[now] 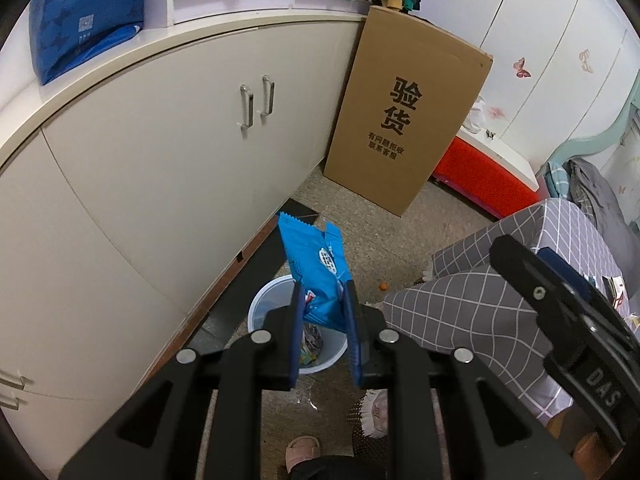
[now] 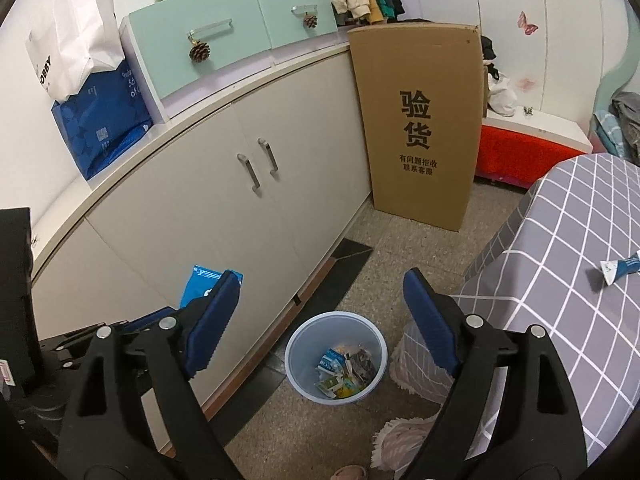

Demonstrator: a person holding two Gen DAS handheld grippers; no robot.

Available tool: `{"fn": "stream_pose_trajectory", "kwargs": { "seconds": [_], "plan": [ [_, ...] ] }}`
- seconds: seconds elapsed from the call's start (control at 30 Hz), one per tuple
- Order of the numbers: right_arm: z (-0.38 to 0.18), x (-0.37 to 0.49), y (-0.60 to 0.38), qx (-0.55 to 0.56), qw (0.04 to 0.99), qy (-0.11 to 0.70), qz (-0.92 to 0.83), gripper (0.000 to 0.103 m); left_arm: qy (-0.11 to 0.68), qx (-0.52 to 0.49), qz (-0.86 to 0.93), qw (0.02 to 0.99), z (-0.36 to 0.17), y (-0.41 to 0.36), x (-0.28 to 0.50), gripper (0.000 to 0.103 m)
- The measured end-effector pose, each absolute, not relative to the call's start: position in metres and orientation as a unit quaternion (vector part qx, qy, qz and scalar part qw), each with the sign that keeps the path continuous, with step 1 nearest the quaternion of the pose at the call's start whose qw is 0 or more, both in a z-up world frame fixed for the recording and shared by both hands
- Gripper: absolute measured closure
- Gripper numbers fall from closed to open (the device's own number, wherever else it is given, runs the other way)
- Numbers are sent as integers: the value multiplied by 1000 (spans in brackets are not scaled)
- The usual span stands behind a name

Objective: Collect trash
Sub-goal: 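Carry the wrapper and carton over the blue bin and open both tools, then grasp the blue-white toothpaste tube with the left tool while the right tool grasps the green wrapper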

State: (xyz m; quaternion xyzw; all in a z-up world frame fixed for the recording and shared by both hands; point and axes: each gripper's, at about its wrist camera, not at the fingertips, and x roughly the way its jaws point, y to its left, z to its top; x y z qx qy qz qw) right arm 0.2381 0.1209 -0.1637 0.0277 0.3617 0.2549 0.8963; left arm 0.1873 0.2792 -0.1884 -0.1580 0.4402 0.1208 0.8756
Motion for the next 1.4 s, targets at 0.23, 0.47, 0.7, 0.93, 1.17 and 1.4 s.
{"fn": "stream_pose_trajectory", "kwargs": {
  "seconds": [0.23,0.47,0.7,0.93,1.17,1.4],
  "plan": [
    [-156,237,111,38,905,346,244,19,445,-145,113,876,-189,271,201,84],
    [-154,240,93,57,910,341,230,19,426,-117,136,887,-180,265,218,22],
    [-155,242,80,67,908,347,224,19,422,-113,154,886,-175,264,210,19],
    [-147,233,71,68,910,342,225,18,415,-114,142,891,-162,251,198,19],
    [-131,221,51,78,916,327,219,18,397,-116,125,902,-139,227,186,19],
    [-122,209,8,95,922,316,201,17,390,-97,98,910,-125,183,184,19]
  ]
}}
